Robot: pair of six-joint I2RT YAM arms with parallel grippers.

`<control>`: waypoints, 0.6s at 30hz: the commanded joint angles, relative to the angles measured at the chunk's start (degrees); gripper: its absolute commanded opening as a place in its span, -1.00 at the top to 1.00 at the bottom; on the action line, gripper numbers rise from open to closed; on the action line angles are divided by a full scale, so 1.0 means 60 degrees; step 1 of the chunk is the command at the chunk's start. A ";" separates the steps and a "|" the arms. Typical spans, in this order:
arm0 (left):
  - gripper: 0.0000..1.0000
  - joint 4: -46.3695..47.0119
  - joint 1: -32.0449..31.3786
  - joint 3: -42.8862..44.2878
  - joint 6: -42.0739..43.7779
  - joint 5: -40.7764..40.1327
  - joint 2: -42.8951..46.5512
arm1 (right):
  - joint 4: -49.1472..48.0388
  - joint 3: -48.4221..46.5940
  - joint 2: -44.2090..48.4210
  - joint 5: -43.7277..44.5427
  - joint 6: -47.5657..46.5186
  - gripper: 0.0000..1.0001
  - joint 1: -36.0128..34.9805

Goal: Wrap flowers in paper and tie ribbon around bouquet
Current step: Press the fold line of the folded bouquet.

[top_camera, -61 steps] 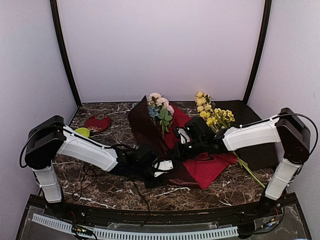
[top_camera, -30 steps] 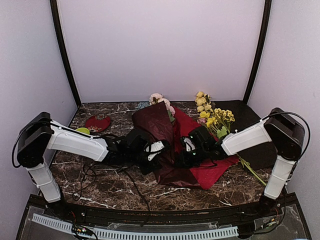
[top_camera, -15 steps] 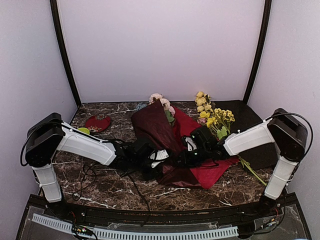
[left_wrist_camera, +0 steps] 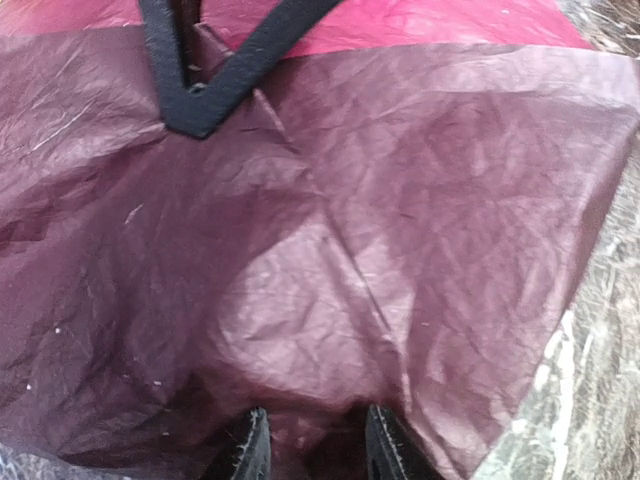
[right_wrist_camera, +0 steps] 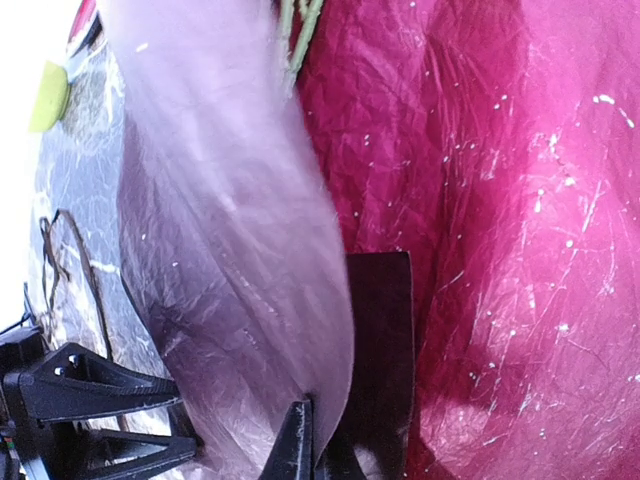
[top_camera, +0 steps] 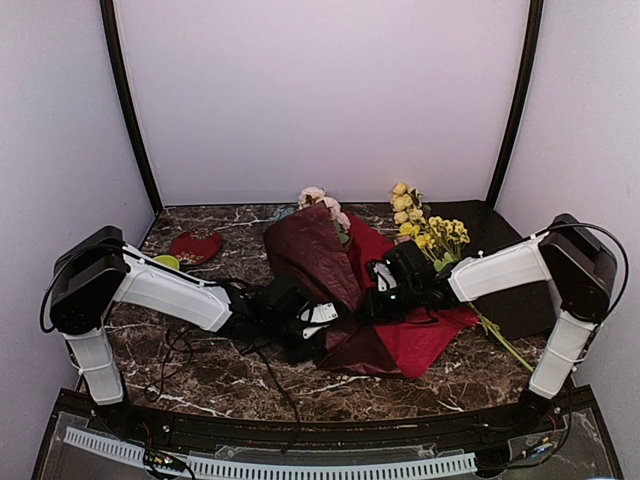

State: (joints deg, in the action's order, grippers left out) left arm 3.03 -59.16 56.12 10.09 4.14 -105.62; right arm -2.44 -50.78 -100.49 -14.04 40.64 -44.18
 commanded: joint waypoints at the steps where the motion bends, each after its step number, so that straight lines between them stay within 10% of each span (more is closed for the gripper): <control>1: 0.34 -0.0615 -0.0281 -0.0658 0.0353 0.1022 0.0272 | 0.0228 -0.0051 0.0044 0.0222 -0.0053 1.00 0.0140; 18: 0.35 0.0297 0.0380 -0.0708 -0.0446 0.1295 0.2361 | 0.0183 0.0115 -0.0403 0.0068 0.0016 1.00 0.0162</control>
State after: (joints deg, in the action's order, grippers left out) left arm 3.22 -61.36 49.39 11.09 13.02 -92.92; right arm -1.23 -50.63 -101.73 -13.65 40.77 -43.79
